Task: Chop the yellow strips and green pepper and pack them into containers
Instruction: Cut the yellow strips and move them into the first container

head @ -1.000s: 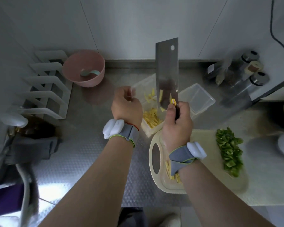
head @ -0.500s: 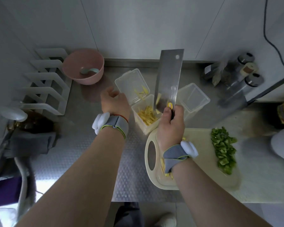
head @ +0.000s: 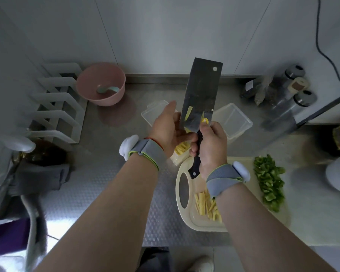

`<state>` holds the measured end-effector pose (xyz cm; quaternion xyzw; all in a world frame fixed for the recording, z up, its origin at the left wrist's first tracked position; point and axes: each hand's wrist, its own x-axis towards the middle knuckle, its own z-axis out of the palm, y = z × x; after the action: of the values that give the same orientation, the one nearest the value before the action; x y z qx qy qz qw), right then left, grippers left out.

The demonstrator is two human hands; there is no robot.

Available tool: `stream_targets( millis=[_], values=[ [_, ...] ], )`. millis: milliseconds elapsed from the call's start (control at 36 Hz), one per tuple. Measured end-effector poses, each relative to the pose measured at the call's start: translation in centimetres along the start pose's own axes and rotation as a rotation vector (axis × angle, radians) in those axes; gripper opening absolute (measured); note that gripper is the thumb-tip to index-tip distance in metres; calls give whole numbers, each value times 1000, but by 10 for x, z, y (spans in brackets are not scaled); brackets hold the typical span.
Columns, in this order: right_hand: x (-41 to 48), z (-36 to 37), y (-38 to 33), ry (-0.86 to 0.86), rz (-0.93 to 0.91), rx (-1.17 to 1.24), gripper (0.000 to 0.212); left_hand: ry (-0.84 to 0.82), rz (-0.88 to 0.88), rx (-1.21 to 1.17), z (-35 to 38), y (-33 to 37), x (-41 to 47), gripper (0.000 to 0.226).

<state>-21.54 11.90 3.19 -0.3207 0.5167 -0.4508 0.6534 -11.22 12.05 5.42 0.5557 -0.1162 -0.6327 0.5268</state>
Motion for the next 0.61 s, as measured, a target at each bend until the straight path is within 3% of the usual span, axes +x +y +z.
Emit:
stream_targets(
  millis=[167, 417, 611],
  values=[
    [4, -5, -4, -2, -33, -153, 24, -57, 70, 104, -13, 2, 4, 10],
    [5, -8, -1, 86, -141, -249, 26, 35, 130, 243, -16, 5, 5, 20],
    [8, -11, -3, 134, -227, -366, 24, 46, 218, 522, -13, 6, 3, 21]
  ],
)
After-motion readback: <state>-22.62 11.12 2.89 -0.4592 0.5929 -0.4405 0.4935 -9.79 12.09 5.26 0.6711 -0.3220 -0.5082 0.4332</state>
